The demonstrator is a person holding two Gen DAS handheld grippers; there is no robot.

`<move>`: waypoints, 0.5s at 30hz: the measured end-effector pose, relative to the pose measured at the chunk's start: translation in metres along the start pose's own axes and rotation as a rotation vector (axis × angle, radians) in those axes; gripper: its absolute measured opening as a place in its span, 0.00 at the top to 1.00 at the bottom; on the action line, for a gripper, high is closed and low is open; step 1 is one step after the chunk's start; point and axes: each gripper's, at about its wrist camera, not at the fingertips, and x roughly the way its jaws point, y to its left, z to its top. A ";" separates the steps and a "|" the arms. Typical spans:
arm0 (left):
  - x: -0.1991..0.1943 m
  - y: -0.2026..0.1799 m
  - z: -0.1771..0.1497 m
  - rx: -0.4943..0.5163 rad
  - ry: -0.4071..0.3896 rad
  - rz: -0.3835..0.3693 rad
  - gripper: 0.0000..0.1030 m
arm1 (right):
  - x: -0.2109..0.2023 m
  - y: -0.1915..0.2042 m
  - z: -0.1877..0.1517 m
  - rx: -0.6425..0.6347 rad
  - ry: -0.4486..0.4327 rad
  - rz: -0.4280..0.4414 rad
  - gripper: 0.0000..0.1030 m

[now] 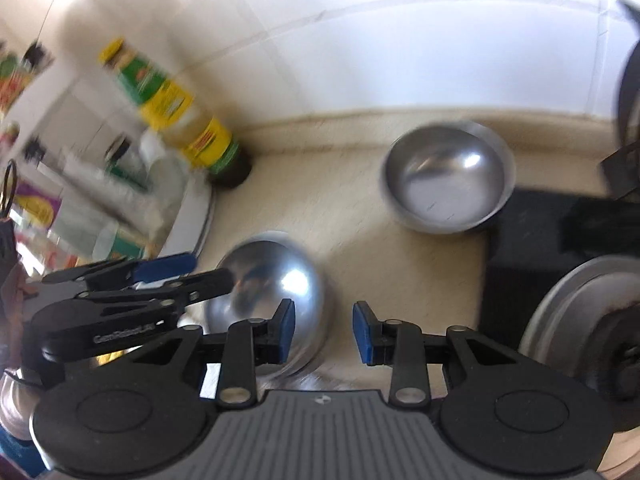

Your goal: Organize plates and bowls

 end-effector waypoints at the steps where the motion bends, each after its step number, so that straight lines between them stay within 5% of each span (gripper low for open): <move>1: 0.002 -0.004 0.005 0.006 -0.001 -0.009 0.38 | -0.004 -0.008 0.004 0.016 -0.018 -0.014 0.66; 15: 0.065 -0.063 0.067 0.114 0.036 -0.005 0.34 | 0.006 -0.090 0.045 0.153 -0.074 -0.133 0.66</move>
